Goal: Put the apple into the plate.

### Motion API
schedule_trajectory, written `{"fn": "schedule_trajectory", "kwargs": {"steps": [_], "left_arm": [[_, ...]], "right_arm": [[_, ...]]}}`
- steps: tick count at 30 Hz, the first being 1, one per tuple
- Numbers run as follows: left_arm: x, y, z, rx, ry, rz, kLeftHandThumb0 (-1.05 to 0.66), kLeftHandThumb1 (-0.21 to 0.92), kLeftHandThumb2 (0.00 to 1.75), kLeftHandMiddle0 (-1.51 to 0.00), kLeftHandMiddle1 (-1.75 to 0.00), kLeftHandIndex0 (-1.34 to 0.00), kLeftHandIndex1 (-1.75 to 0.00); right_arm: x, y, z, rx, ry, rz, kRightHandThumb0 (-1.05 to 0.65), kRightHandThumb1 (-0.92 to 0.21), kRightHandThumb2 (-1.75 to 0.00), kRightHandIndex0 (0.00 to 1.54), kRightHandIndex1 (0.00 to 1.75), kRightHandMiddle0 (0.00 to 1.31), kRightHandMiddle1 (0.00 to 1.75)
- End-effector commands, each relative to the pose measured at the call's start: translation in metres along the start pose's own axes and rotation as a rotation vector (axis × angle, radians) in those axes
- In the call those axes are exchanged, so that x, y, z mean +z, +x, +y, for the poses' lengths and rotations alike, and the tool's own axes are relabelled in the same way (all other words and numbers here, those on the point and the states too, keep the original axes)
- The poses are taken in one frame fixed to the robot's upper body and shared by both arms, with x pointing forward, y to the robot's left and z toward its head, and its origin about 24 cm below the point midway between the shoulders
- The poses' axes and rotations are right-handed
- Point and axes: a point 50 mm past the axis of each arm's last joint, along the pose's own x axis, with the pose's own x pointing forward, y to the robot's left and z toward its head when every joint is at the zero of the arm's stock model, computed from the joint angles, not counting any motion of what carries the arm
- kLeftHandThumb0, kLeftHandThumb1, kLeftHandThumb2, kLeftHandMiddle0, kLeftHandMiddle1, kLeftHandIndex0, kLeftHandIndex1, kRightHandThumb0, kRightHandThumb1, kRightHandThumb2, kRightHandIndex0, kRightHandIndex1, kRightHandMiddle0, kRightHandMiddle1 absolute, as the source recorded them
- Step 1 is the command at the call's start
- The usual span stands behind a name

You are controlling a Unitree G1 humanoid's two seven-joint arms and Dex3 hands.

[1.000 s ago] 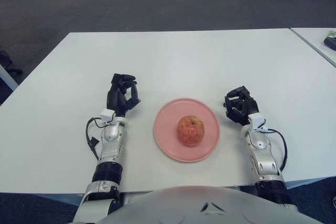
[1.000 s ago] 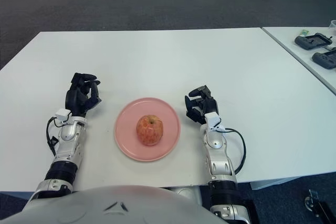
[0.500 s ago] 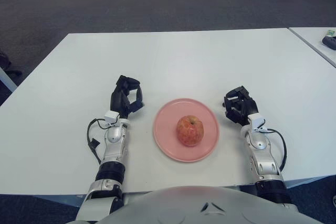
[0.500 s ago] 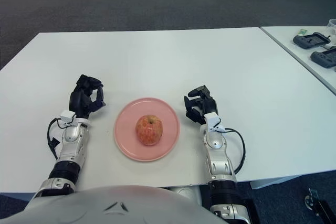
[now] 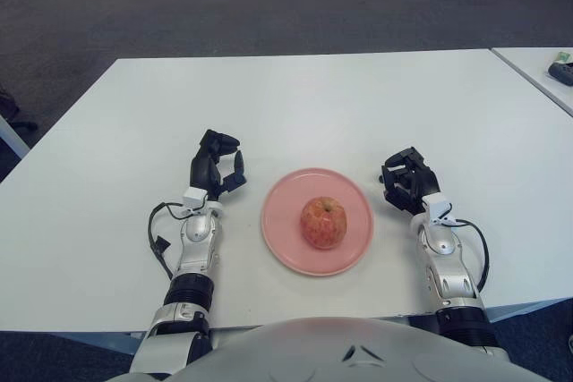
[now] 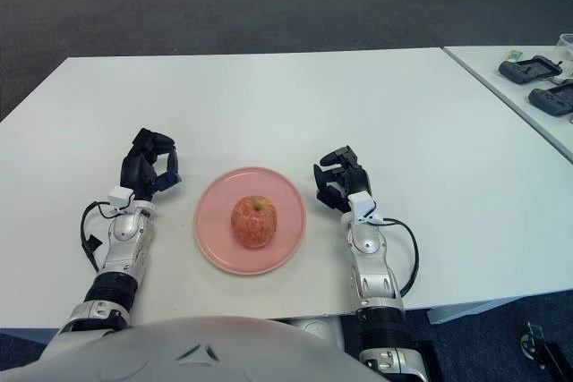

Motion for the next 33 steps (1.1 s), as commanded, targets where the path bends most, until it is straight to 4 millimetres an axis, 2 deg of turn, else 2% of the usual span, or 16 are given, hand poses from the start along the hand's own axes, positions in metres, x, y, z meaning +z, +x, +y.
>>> {"fn": "schedule_trajectory", "kwargs": {"steps": [1,6,17,33], "left_arm": [[-0.0156,-0.0132,0.0062,0.004,0.041,0.087,-0.45,0.42,1.20,-0.84,-1.75,-0.53,-1.75],[-0.0178,-0.0145,0.0058,-0.001,0.044,0.102,-0.45,0.42,1.20,-0.85,-1.75,-0.53,-1.75],[-0.0208,-0.0170,0.0041,-0.017,0.072,0.133,-0.44,0.45,1.16,-0.74,-1.75,-0.50,-1.75],[-0.0237,-0.0178,0.0042,-0.019,0.069,0.157,-0.43,0.49,1.11,-0.75,-1.75,-0.47,-1.75]], "right_arm": [[-0.0052,0.0001,0.0009,0.011,-0.005,0.034,-0.37,-0.75,-0.77,0.49,1.36,0.29,1.75],[-0.0066,0.0005,0.0007,0.006,-0.004,0.044,-0.37,-0.76,-0.76,0.47,1.36,0.28,1.75],[-0.0062,0.0000,0.0015,0.012,-0.002,0.042,-0.37,-0.76,-0.76,0.46,1.36,0.28,1.75],[-0.0075,-0.0002,0.0005,0.007,-0.002,0.049,-0.37,-0.74,-0.78,0.46,1.35,0.29,1.75]]}}
